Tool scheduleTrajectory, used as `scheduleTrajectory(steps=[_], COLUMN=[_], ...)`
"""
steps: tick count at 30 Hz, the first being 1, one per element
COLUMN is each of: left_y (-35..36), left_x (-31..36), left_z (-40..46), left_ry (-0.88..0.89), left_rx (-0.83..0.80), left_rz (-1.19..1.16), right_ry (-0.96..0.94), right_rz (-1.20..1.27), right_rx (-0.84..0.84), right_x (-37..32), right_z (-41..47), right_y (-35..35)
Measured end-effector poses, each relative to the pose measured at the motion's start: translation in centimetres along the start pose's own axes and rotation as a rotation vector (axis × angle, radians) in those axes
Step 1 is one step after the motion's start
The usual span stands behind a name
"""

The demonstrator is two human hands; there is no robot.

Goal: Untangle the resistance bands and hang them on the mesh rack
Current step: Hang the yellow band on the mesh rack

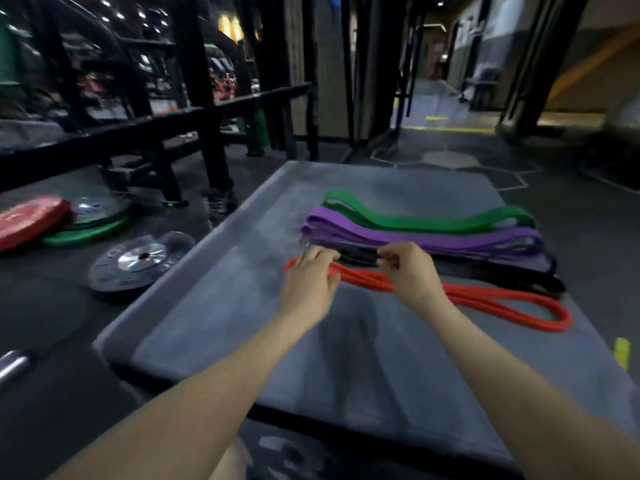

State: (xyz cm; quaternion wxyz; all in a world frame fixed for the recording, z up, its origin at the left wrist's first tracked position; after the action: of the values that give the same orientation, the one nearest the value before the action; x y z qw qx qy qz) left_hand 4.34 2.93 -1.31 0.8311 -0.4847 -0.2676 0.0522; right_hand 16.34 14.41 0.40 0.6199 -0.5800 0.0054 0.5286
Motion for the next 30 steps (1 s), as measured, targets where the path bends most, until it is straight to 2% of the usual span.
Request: scheduleTrajectory(steps=[7,12,15,18,24,28,30], left_y=[6.3,9.4,10.3,10.3,10.8,10.3,10.3], left_x=[0.2,1.9,2.1,2.3,2.3,2.3,2.0], left_z=[2.6,3.6,3.9,4.7,6.0,6.5,7.0], left_ry=[0.072,0.213,0.264,0.247,0.157,0.131,0.153], left_rx=[-0.061,-0.209,-0.158,-0.128,-0.204,-0.179,-0.241], left_rz=[-0.072,-0.106,-0.067,-0.014,-0.080,-0.118,-0.138], right_ry=[0.012,0.013,-0.001,-0.009,-0.029,-0.016,-0.015], right_rz=[-0.198,-0.322,-0.372,-0.364,-0.344,-0.319,-0.328], right_rx=[-0.052,-0.137,-0.146,-0.111,-0.067,-0.056,-0.054], right_x=[7.3,10.6,12.2,12.7,12.9,12.7,12.7], right_z=[0.8,0.8,0.0,-0.4,-0.2,-0.2,-0.3], right_y=[1.5,-0.2,-0.8,-1.1,-1.1,-1.2,-1.1])
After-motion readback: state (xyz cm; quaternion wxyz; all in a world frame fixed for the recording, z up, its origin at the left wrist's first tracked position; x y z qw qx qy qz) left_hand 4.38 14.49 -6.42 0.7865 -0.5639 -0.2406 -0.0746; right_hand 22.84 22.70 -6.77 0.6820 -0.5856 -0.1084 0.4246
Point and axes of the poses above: each hand's wrist, its own z-axis towards the middle knuckle, its own y-axis out of the palm, x = y × z, the point moved 2 cm from there along z, towards the middle knuckle, and after that the axes turned 1 degree about -y, right-handed, at the moved point
